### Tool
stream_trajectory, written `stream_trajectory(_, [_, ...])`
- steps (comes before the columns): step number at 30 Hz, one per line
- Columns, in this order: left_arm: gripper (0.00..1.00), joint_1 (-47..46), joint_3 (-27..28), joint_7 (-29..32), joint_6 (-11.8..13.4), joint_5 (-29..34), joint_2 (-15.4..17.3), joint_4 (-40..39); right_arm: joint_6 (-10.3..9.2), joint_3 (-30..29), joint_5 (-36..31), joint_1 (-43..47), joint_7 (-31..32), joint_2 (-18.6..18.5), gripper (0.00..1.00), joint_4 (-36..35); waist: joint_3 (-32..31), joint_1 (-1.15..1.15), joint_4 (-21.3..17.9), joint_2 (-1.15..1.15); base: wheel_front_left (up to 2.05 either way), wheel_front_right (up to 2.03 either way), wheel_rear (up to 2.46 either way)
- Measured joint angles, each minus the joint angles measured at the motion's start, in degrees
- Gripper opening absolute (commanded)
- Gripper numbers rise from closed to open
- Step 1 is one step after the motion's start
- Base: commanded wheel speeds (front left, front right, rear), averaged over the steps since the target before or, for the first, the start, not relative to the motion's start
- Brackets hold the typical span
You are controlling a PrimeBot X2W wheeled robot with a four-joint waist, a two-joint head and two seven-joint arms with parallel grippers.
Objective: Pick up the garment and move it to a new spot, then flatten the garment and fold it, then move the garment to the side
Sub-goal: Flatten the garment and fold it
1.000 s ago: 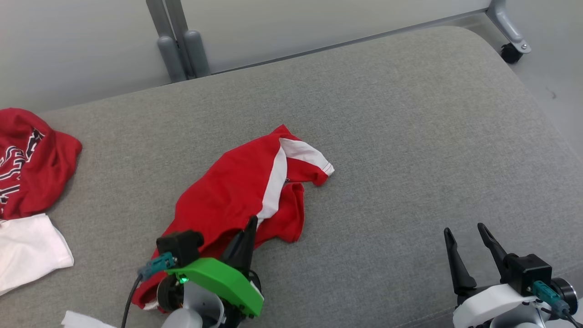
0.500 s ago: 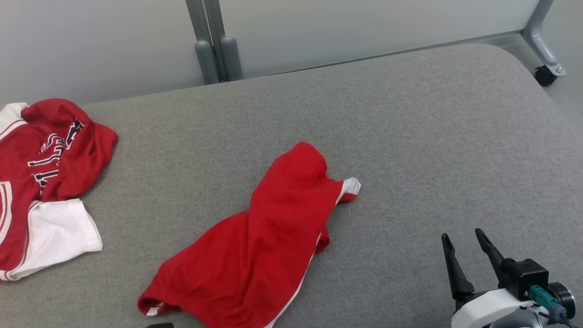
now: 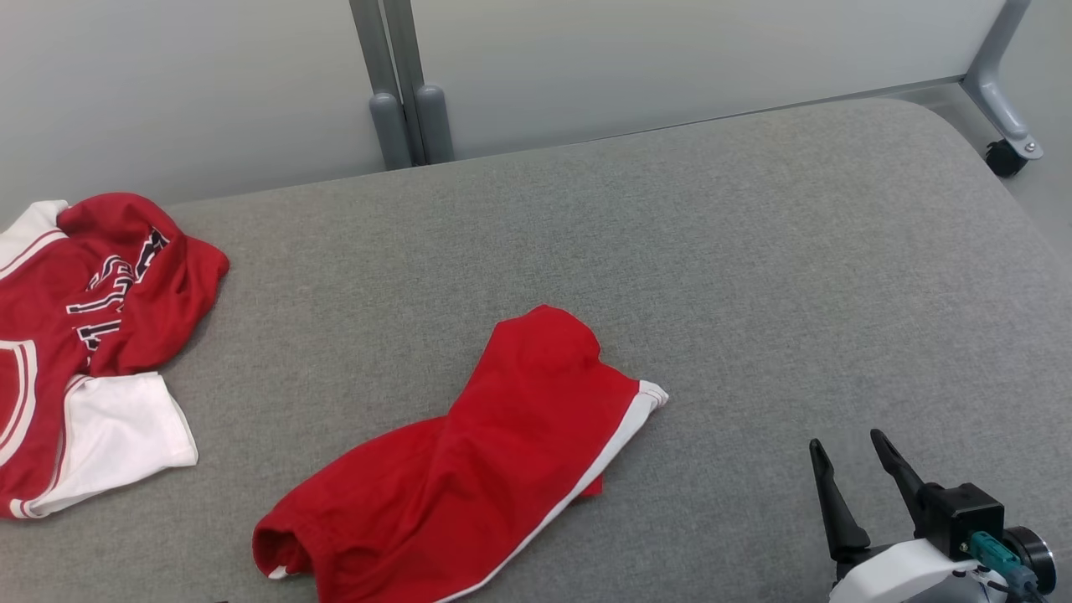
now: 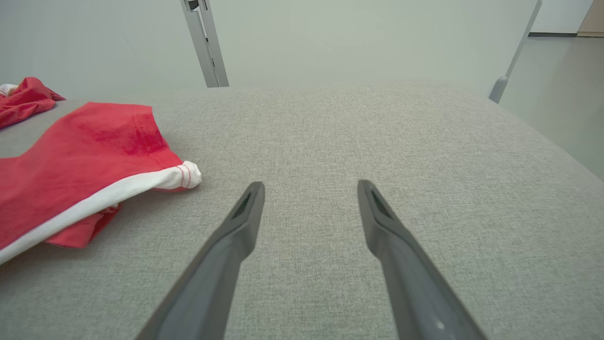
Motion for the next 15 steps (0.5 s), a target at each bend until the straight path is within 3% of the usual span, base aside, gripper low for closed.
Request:
stream_trajectory(1, [1.00, 0.1, -0.1, -0.4, 0.8, 1.4, 0.4, -0.1, 0.00, 0.2, -0.1, 0.2, 0.0, -0.1, 1.00, 0.1, -0.2, 0.00, -0.2, 0.00, 0.00, 0.00, 0.00])
stream_trajectory(4, [1.00, 0.5, -0.3, -0.9, 3.0, 4.4, 1.9, 0.1, 0.00, 0.6, -0.1, 1.0, 0.0, -0.2, 1.00, 0.4, -0.8, 0.00, -0.4, 0.00, 0.00, 0.00, 0.00])
stream_trajectory(6, [1.00, 0.5, -0.3, -2.0, 7.0, 10.0, 4.8, -0.1, -0.01, 1.2, -0.1, 1.1, 0.0, -0.4, 1.00, 0.5, -1.1, 0.00, -1.0, 0.00, 0.00, 0.00, 0.00])
stream_trajectory(9, [1.00, -1.1, 1.8, -5.3, 10.5, 13.2, 5.7, -3.0, -0.01, 0.9, -0.1, 1.1, 0.0, -0.6, 1.00, 0.3, -0.9, 0.00, -1.4, 0.00, 0.00, 0.00, 0.00])
stream_trajectory(15, [1.00, -13.0, -2.8, -2.3, 10.8, 18.4, 5.8, -2.6, -0.01, 1.4, 0.0, 0.8, 0.0, -0.6, 1.00, 0.1, 0.6, 0.00, -1.4, 0.00, 0.00, 0.00, 0.00])
